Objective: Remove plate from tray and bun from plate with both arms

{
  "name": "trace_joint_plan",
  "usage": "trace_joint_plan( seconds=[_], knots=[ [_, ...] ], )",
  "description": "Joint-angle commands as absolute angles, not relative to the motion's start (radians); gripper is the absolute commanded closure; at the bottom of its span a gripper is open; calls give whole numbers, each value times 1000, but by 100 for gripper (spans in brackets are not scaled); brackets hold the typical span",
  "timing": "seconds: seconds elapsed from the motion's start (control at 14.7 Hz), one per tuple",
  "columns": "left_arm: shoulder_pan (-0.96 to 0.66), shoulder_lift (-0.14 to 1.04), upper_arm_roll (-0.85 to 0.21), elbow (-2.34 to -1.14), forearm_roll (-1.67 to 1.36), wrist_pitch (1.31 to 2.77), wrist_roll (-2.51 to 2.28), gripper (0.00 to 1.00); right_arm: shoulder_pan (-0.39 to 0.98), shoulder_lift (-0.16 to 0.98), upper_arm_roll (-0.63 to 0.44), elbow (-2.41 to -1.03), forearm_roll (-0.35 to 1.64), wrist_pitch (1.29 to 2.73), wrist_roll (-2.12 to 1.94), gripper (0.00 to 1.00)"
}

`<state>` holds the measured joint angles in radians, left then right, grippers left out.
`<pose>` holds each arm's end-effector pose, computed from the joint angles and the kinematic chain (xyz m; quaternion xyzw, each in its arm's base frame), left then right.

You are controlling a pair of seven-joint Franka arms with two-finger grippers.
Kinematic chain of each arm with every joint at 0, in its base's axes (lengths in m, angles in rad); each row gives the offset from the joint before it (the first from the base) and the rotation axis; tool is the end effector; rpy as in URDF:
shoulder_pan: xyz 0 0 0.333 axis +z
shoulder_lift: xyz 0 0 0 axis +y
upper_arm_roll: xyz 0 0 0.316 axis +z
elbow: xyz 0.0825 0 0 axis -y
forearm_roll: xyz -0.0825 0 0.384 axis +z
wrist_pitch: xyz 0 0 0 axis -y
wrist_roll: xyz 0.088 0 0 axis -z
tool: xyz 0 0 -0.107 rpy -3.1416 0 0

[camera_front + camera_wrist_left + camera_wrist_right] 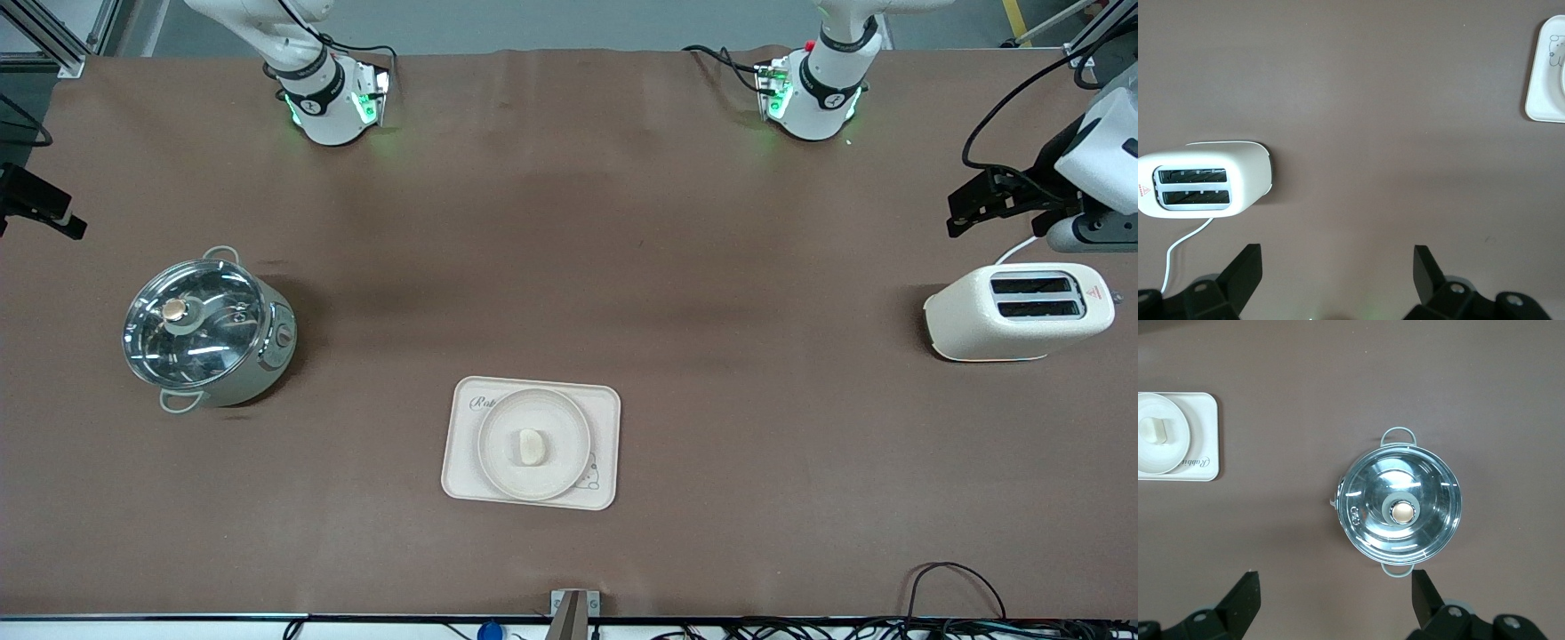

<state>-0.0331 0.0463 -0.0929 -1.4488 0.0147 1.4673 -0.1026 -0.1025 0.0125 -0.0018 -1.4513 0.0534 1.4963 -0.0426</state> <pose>0.5546 -0.0671 0.6469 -0.9998 0.0110 0.0131 0.0067 0.5485 -0.0513 0.6671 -0.9991 0.0284 -0.0181 0.0253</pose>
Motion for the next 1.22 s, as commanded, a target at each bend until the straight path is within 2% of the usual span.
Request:
trace_joint_plan(
  seconds=[0.0, 0.41, 1.15],
  knots=[
    [-32, 34, -97, -1450, 18, 1451, -98, 0, -86, 12, -3, -1439, 57, 1482, -40, 0],
    [-34, 52, -100, -1407, 52, 1453, -83, 0, -78, 12, -5, -1439, 55, 1482, -40, 0],
    [-41, 69, -100, -1413, 44, 1483, -83, 0, -78, 11, -5, -1440, 55, 1451, -34, 0]
  ],
)
